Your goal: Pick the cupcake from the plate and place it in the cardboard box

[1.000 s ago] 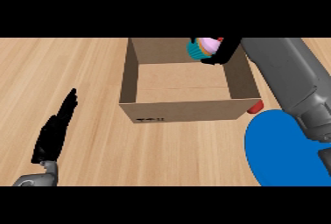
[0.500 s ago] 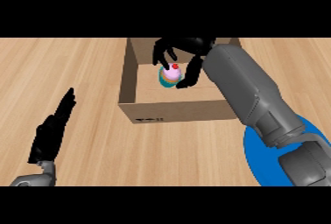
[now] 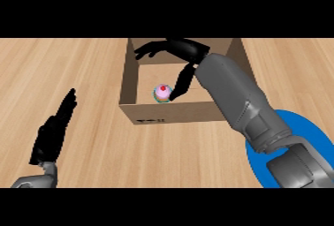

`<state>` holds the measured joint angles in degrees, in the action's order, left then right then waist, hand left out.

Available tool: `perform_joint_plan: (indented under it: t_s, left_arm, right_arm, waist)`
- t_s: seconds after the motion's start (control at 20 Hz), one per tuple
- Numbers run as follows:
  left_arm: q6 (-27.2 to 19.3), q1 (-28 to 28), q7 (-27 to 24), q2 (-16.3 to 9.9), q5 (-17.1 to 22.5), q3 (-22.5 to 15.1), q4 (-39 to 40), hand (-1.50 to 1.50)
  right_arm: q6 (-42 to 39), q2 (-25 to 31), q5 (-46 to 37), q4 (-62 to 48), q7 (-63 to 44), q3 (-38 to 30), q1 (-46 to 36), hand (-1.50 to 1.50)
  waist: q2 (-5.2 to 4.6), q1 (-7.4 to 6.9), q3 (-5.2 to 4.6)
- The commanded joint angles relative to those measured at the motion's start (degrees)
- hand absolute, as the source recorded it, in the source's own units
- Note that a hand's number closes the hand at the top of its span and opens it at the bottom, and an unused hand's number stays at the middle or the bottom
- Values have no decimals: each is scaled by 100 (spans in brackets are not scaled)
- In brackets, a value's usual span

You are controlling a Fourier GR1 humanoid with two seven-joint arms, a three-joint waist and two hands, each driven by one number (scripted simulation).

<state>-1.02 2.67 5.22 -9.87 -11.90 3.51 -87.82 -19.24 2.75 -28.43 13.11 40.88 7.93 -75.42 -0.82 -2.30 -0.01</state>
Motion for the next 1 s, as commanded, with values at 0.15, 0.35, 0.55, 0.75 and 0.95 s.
perform_joint_plan:
  t_s: [0.15, 0.35, 0.55, 0.75, 0.95]
  left_arm:
    - [21, 140, -92, -32, -10, 38, 155, 0]
    - [45, 132, -28, -8, 17, 8, 0, 0]
    - [-1, 177, -45, 122, -88, -156, 72, 0]
    - [44, 106, 13, 108, -125, -261, -219, 0]
    - [92, 312, -10, 101, -90, -255, -105, 0]
  right_arm:
    - [-394, 212, 1168, -398, -470, -1274, -258, -150]
    - [-795, 418, 1730, -641, -731, -1850, -353, -150]
    - [-1007, 1258, 2038, -801, -1123, -2224, -582, -150]
    - [-956, 1944, 2111, -866, -1211, -2347, -442, -150]
    - [-1391, 2578, 2319, -911, -1320, -2570, -450, -150]
  waist:
    - [-48, -48, -2]
    - [-64, -110, 0]
    - [-142, -195, 0]
    - [-236, -411, 12]
    - [-330, -441, 20]
